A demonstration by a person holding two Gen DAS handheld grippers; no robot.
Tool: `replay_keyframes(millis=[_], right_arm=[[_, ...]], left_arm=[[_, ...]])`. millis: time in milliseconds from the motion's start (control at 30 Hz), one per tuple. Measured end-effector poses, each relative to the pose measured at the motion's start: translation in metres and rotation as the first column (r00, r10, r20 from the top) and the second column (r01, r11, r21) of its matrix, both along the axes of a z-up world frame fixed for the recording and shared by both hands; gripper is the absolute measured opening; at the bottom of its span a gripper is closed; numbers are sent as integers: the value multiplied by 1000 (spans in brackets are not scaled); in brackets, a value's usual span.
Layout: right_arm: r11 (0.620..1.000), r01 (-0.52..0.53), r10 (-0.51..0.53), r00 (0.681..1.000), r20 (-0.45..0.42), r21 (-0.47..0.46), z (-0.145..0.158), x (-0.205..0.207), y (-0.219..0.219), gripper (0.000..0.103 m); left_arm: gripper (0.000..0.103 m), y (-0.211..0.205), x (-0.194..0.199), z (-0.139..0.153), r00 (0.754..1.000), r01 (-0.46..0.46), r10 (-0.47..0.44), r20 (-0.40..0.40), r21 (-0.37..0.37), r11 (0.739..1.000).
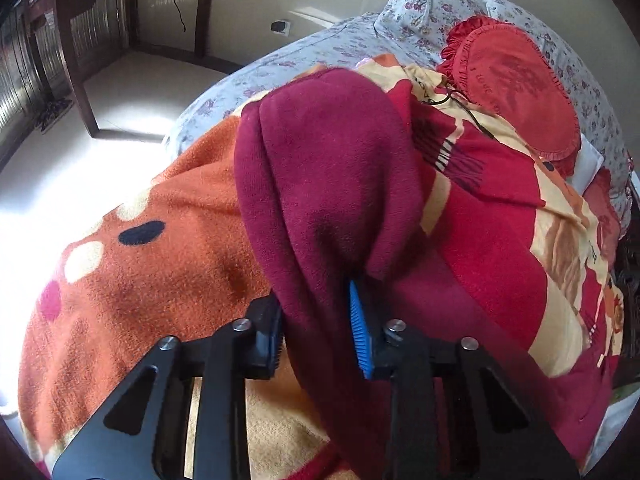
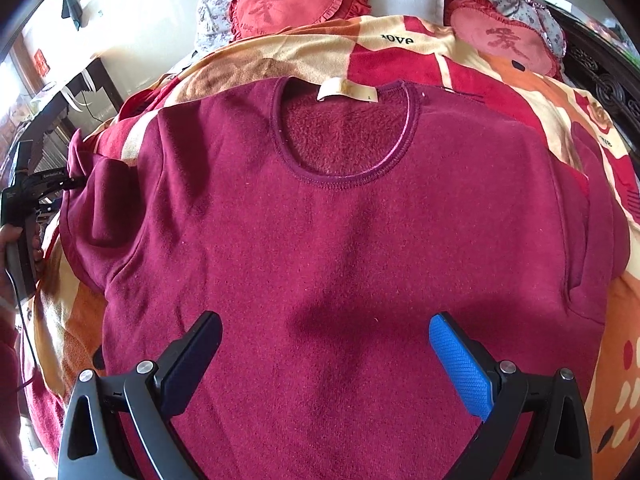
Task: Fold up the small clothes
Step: 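Grasp the sweatshirt sleeve nearest the left tool with the left tool, then fold the held sleeve across the chest with the left tool and release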
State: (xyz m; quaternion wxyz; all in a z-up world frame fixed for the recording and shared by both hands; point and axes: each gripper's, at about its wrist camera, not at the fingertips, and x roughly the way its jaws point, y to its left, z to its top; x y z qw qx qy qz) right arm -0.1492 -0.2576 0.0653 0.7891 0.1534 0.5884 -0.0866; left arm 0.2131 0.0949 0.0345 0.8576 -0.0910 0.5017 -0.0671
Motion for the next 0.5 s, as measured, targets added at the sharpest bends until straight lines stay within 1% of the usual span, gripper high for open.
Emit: replay_keyframes(millis=[33,100,133,233,333,400,500], right_arm=[[1000,2,-2,1000,-1,3,0,-1,-1,103],[1000,4,-4,1000,-3,4,-1,-2,-2,103],[1000,6,-6,1000,-2,6,0,-3,-2,103],[1000,18,-18,1000,10,9,4,-8,-6,103],[999,42,-42,999,25,18,9,-13,-12,103],[998,57,-58,998,33,24,13,-16,-16,103],[997,72,-73,996,47,27,20,-23,-21,103]], left_arm=[[17,-7,-7,9,999,6,-7,33,45,999],[12,-13,-20,24,996,13,-20,87,82,997],[12,-18,-30,36,992,25,-36,122,90,996],[10,-26,-54,58,984,59,-66,163,47,997],[10,-46,-87,83,969,139,-140,203,17,990],[10,-65,-113,97,951,208,-205,231,12,978],[10,-95,-144,109,928,293,-281,245,-11,956]])
